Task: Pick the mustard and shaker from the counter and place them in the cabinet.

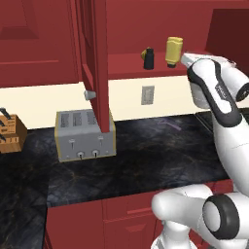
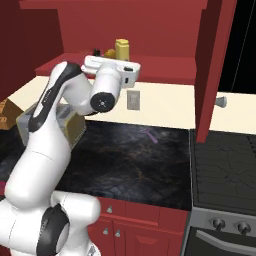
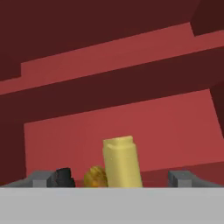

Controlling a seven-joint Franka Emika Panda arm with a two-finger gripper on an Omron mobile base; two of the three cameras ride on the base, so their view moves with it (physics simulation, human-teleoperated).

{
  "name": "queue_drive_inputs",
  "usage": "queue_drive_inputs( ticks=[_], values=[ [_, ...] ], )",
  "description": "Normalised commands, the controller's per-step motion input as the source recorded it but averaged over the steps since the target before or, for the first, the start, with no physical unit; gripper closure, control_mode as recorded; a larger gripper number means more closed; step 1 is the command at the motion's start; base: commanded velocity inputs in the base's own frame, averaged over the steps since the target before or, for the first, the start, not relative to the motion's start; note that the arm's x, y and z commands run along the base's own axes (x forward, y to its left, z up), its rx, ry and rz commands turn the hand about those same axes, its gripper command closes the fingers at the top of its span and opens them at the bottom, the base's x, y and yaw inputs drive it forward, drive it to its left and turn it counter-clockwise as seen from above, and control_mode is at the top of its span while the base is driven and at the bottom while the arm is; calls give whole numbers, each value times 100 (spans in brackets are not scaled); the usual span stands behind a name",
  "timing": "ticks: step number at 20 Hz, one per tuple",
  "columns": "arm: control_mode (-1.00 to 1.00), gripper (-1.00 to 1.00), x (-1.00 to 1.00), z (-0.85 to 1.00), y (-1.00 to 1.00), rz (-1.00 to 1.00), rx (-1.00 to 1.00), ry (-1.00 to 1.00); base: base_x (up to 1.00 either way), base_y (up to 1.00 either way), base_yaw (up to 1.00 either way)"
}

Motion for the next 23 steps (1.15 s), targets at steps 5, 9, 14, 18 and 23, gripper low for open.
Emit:
queue_drive_inputs(
  ticks=[5,9,14,18,23],
  values=[
    [-100,-100,-100,11,17,6,-16,60,0,0,0],
    [-100,-100,-99,0,17,7,-19,62,0,0,0],
    [-100,-100,-100,1,12,7,-20,59,0,0,0],
    [-100,-100,-100,1,3,6,-19,52,0,0,0],
    [-100,-100,-100,-9,0,4,-12,19,0,0,0]
  ],
)
